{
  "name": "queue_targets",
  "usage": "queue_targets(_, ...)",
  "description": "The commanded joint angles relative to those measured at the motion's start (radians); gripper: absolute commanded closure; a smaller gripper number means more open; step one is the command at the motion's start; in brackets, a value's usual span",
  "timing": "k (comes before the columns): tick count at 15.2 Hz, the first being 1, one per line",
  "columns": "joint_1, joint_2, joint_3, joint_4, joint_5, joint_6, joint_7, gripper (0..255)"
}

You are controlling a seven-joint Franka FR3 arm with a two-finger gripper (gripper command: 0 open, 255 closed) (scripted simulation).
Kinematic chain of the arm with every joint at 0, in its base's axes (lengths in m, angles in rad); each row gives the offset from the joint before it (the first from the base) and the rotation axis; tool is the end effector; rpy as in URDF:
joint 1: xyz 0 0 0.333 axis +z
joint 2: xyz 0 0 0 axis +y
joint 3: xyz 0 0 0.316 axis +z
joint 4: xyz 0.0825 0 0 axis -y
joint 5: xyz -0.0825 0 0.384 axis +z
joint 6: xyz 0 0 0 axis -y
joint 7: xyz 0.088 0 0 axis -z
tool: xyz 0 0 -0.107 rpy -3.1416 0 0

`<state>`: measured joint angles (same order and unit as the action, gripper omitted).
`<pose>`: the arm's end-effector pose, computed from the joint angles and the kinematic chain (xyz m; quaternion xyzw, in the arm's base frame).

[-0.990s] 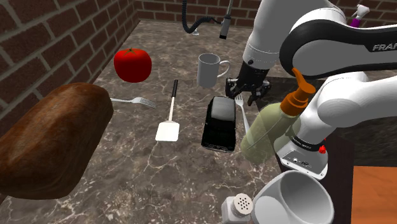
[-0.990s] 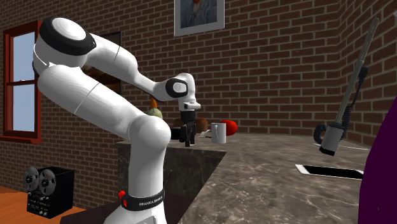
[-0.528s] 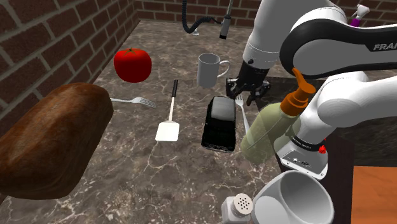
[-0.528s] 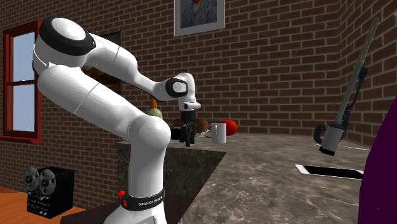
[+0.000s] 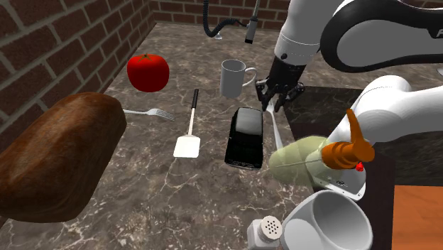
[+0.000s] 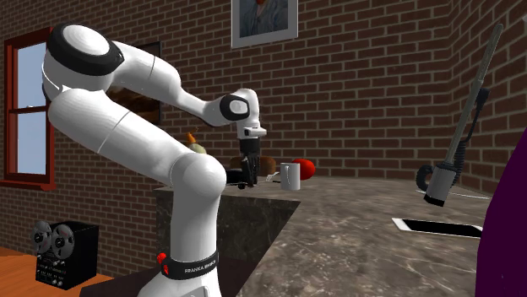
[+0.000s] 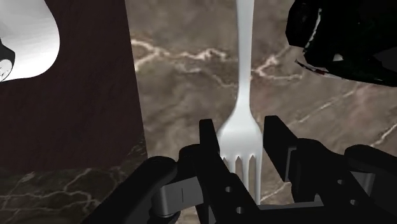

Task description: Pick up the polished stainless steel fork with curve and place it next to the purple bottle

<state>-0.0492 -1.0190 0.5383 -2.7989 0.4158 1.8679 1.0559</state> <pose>0.2452 0.1490 0.4324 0.8972 -0.4403 0.0332 0.0077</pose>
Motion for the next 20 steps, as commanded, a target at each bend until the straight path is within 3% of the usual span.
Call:
queue_targets(1,-0.006,-0.004,-0.013,0.024,-0.012,-0.028,0.000,255)
queue_targets(20,-0.051,0.013,-0.108,0.275,-0.106,-0.260,0.002,255)
